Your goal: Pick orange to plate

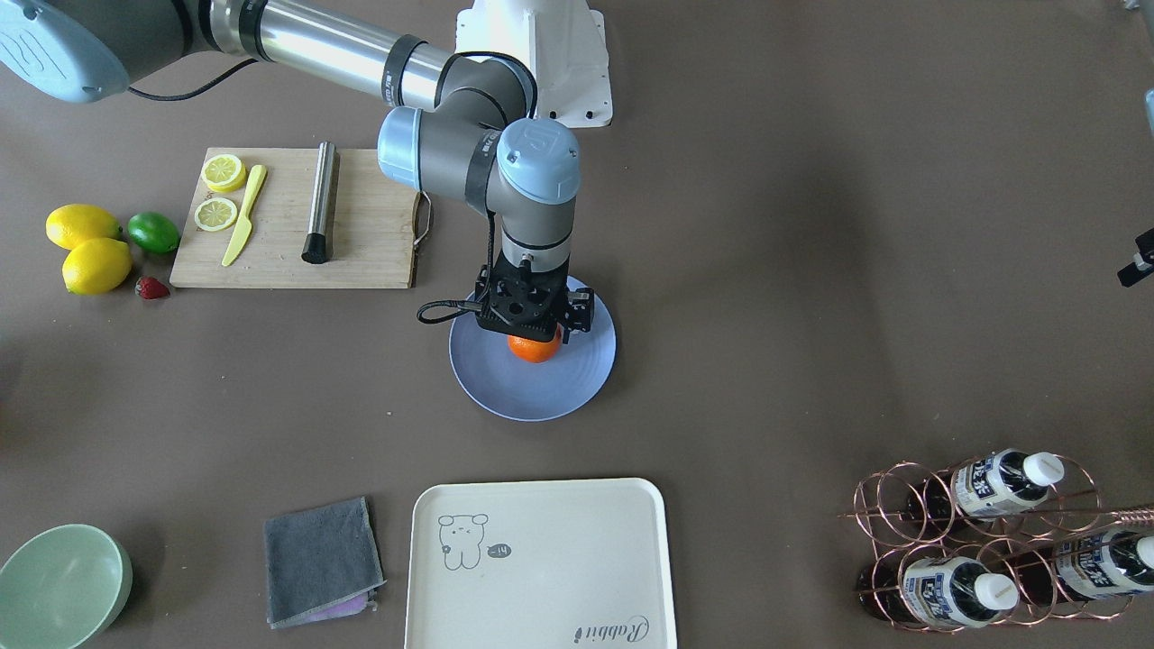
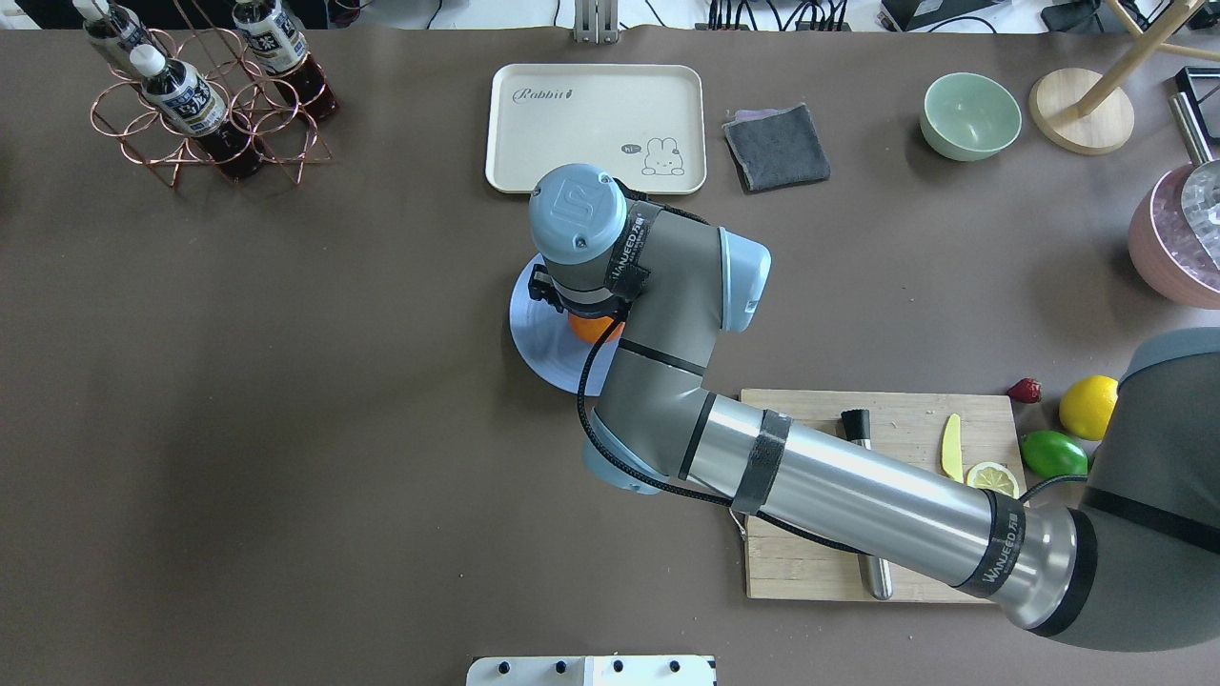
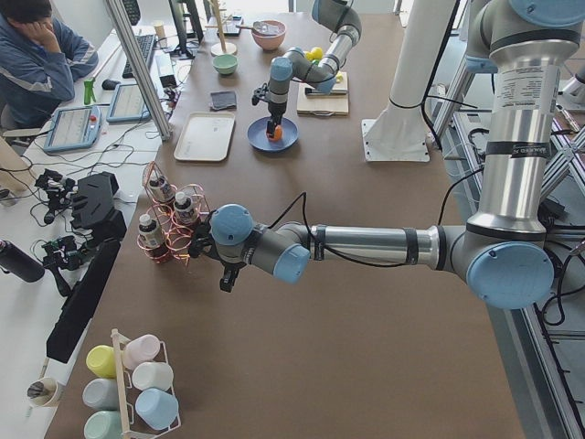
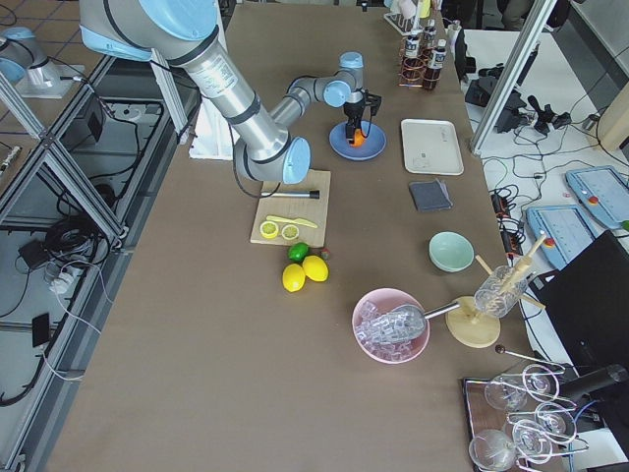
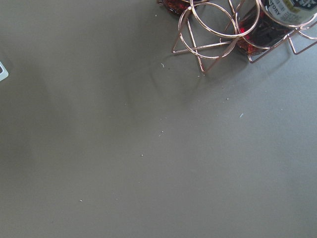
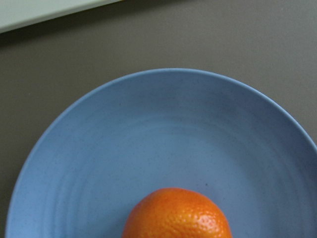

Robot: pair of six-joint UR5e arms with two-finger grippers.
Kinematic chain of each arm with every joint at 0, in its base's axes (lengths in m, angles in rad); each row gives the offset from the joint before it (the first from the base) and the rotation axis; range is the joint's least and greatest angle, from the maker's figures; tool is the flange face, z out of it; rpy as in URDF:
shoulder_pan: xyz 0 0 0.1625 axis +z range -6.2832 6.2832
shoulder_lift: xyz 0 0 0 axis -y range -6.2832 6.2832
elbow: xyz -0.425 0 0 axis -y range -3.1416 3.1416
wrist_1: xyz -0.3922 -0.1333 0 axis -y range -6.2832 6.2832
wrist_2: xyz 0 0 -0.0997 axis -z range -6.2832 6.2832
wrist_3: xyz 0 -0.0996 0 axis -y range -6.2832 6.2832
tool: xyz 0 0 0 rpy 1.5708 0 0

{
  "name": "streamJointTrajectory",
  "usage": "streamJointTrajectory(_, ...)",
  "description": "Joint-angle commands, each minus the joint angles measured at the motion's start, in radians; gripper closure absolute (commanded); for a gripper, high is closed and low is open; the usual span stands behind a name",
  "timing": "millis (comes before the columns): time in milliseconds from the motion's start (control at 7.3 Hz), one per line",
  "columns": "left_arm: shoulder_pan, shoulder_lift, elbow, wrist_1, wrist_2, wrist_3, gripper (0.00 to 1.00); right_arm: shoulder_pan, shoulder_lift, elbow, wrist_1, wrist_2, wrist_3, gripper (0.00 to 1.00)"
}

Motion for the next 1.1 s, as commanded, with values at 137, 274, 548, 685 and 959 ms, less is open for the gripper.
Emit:
streamJointTrajectory(137, -0.052, -0.002, 0.006, 0.012, 0.003, 0.009, 0.02, 0.080, -0.017, 0.030, -0.010, 0.046, -0.044, 0.00)
streamJointTrajectory(274, -0.088, 0.016, 0.006, 0.027, 0.003, 0.059, 0.02, 0.129, -0.065, 0.063, -0.010, 0.087, -0.103, 0.00)
streamJointTrajectory(548, -0.129, 0.015, -0.001, 0.193, 0.018, 0.183, 0.02, 0.244, -0.214, 0.190, -0.010, 0.184, -0.275, 0.00)
streamJointTrajectory(685, -0.148, 0.010, -0.001, 0.289, 0.070, 0.309, 0.02, 0.295, -0.284, 0.242, -0.010, 0.212, -0.355, 0.00)
streamJointTrajectory(959, -0.192, 0.060, -0.061, 0.338, 0.287, 0.393, 0.02, 0.437, -0.421, 0.310, -0.010, 0.311, -0.566, 0.00)
